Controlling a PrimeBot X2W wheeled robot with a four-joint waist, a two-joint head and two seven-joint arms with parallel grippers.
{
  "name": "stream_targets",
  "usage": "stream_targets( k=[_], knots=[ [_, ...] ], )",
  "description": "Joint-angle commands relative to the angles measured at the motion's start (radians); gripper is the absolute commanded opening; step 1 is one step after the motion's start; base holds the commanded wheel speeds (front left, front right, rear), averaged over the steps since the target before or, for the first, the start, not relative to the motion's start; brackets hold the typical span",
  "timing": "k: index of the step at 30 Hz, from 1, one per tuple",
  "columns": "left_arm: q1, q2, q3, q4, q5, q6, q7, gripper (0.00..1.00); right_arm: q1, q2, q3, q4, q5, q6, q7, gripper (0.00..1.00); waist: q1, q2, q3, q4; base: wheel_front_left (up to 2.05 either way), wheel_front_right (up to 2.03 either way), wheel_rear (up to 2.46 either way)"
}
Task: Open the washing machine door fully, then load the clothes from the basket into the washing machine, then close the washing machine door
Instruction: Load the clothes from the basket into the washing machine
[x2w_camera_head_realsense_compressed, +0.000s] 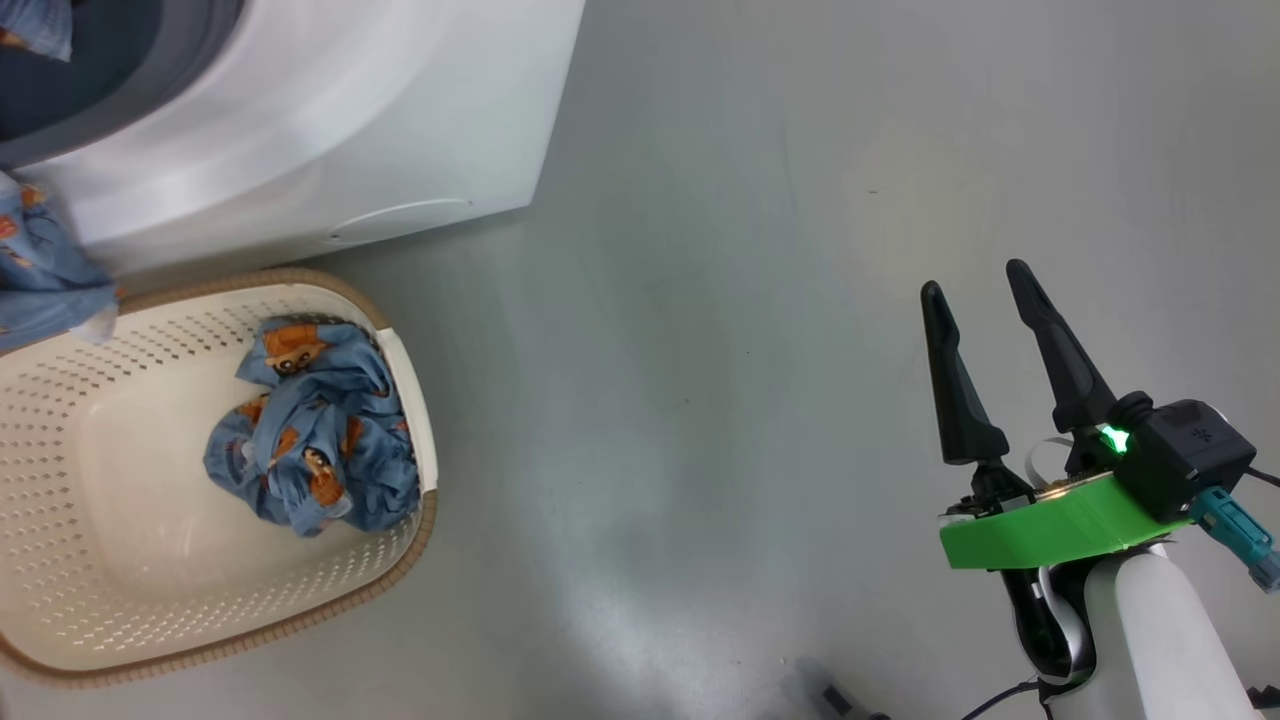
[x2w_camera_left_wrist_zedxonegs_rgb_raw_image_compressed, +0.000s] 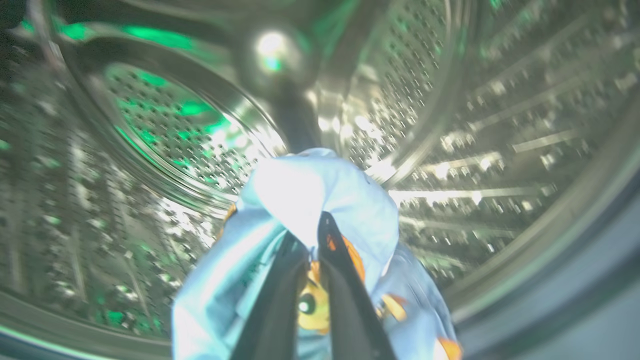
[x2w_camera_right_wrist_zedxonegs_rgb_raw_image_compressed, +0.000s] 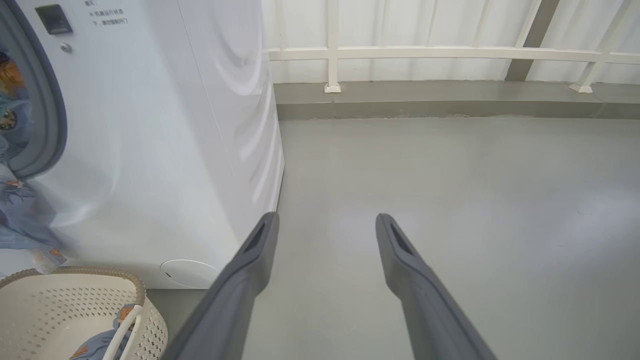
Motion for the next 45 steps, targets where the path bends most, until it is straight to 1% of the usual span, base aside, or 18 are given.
stream_targets(
  k=[1, 5, 7, 13, 18, 23, 33, 41, 45],
  knots=[
    [-0.012, 0.049, 0.003, 0.01, 0.008, -0.003, -0.005, 1.0, 0.004, 0.002, 0.017, -0.021, 0.014, 0.001, -0.005, 1.0, 0.0, 0.0, -0.003, 0.003, 0.0, 0.0, 0.0],
    [-0.036, 0.049, -0.019, 0.091, 0.001, -0.004, -0.005, 1.0, 0.003, 0.002, 0.017, -0.019, 0.014, 0.001, -0.005, 1.0, 0.0, 0.0, -0.007, 0.007, 0.0, 0.0, 0.0],
    [-0.045, 0.049, -0.029, 0.105, 0.0, -0.005, -0.005, 1.0, 0.003, 0.002, 0.016, -0.018, 0.014, 0.001, -0.005, 1.0, 0.0, 0.0, -0.009, 0.008, 0.0, 0.0, 0.0],
    [-0.04, 0.038, -0.041, 0.105, -0.016, -0.005, -0.005, 1.0, 0.004, 0.002, 0.013, -0.018, 0.012, 0.001, -0.005, 1.0, 0.0, 0.0, -0.02, 0.015, 0.0, 0.0, 0.0],
    [0.001, 0.025, -0.049, 0.081, -0.037, -0.005, -0.005, 1.0, 0.007, 0.002, 0.011, -0.018, 0.009, 0.001, -0.005, 1.0, 0.0, 0.0, -0.036, 0.022, 0.0, 0.0, 0.0],
    [0.061, 0.014, -0.031, 0.036, -0.066, -0.005, -0.005, 1.0, 0.011, -0.001, 0.004, -0.021, 0.007, 0.001, -0.005, 1.0, 0.0, 0.0, -0.048, 0.032, 0.0, 0.0, 0.0],
    [0.227, -0.023, 0.03, -0.115, -0.114, -0.005, -0.005, 1.0, 0.02, -0.014, -0.016, -0.024, 0.003, 0.001, -0.005, 1.0, 0.0, 0.0, -0.071, 0.058, 0.0, 0.0, 0.0],
    [0.363, -0.067, 0.064, -0.237, -0.115, -0.005, -0.005, 1.0, 0.025, -0.023, -0.032, -0.024, 0.001, 0.001, -0.005, 1.0, 0.0, 0.0, -0.091, 0.09, 0.0, 0.0, 0.0],
    [0.426, -0.084, 0.077, -0.287, -0.099, -0.006, -0.005, 1.0, 0.029, -0.031, -0.038, -0.024, 0.0, 0.001, -0.005, 1.0, 0.0, 0.0, -0.103, 0.106, 0.0, 0.0, 0.0]
  ],
)
